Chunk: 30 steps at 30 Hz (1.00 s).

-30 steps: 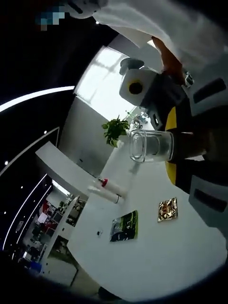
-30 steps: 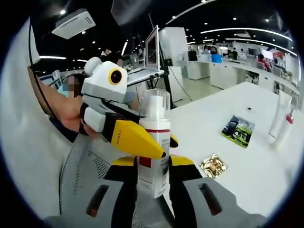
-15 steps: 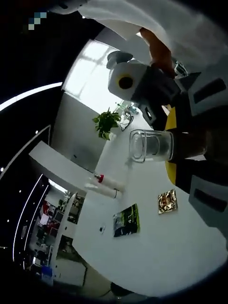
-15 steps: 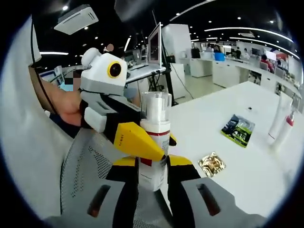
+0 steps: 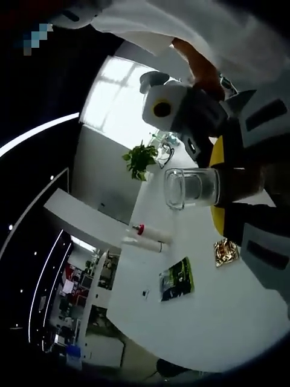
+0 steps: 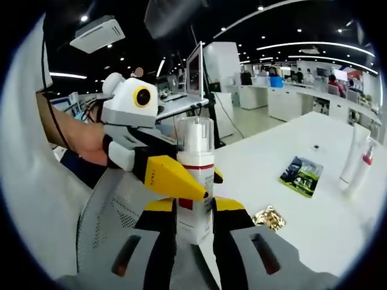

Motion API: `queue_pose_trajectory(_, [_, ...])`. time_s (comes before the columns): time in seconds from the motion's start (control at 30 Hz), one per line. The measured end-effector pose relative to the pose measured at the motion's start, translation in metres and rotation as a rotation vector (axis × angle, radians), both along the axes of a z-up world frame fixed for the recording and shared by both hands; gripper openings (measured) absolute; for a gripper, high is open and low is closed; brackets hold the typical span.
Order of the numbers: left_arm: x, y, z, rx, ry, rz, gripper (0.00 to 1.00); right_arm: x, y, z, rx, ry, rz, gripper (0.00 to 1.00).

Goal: Arrange the skincare products in the storage area until every visible bottle or jar stands upright without overlapping.

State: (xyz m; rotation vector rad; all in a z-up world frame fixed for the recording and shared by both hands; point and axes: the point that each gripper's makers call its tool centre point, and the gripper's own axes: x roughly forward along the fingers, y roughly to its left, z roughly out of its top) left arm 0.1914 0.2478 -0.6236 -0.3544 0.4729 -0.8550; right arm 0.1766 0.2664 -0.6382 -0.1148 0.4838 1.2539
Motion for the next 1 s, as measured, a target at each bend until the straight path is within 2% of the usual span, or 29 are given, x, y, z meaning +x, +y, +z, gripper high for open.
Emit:
queue_pose_trajectory(0.17, [0.007, 0.010, 0.001, 0.005, 0.003, 0.030, 0.25, 0.010, 0.001, 0.000, -0.002, -0.003, -0.026, 0.19])
queue_pose_trajectory(0.27, [0.012, 0.021, 0.000, 0.035, -0.015, 0.065, 0.35, 0.017, -0.003, 0.002, 0.014, 0.005, -0.044, 0.19])
queue_pose_trajectory(0.37, [0.015, 0.029, -0.003, 0.131, -0.053, 0.068, 0.38, 0.025, -0.009, 0.000, 0.007, 0.005, -0.060, 0.19])
queue_pose_trajectory(0.43, [0.016, 0.031, -0.006, 0.209, -0.113, 0.053, 0.38, 0.030, -0.013, -0.002, 0.011, 0.018, -0.077, 0.19])
queue_pose_trajectory(0.5, [0.016, 0.037, -0.016, 0.329, -0.180, 0.033, 0.38, 0.033, -0.016, -0.003, 0.008, 0.012, -0.087, 0.19])
queue_pose_trajectory(0.53, [0.015, 0.038, -0.019, 0.356, -0.197, 0.020, 0.38, 0.034, -0.017, -0.003, 0.005, 0.011, -0.091, 0.19])
queue_pose_trajectory(0.6, [0.013, 0.039, -0.027, 0.359, -0.189, 0.016, 0.38, 0.035, -0.019, -0.004, 0.005, 0.014, -0.096, 0.20])
queue_pose_trajectory(0.77, [0.010, 0.051, -0.057, 0.511, -0.184, -0.007, 0.38, 0.040, -0.025, -0.007, 0.009, 0.020, -0.123, 0.20])
queue_pose_trajectory(0.8, [0.012, 0.051, -0.055, 0.558, -0.244, -0.009, 0.38, 0.042, -0.026, -0.008, 0.012, 0.025, -0.129, 0.20])
queue_pose_trajectory(0.83, [0.011, 0.049, -0.057, 0.573, -0.258, -0.015, 0.37, 0.043, -0.028, -0.008, 0.013, 0.029, -0.136, 0.20])
queue_pose_trajectory(0.9, [0.004, 0.041, -0.064, 0.565, -0.234, -0.052, 0.28, 0.048, -0.031, -0.010, 0.008, 0.019, -0.148, 0.20])
queue_pose_trajectory(0.93, [0.004, 0.041, -0.069, 0.596, -0.246, -0.058, 0.27, 0.050, -0.032, -0.010, 0.007, 0.016, -0.153, 0.20])
queue_pose_trajectory(1.0, [0.004, 0.041, -0.073, 0.609, -0.253, -0.066, 0.27, 0.058, -0.036, -0.012, 0.006, 0.015, -0.173, 0.20])
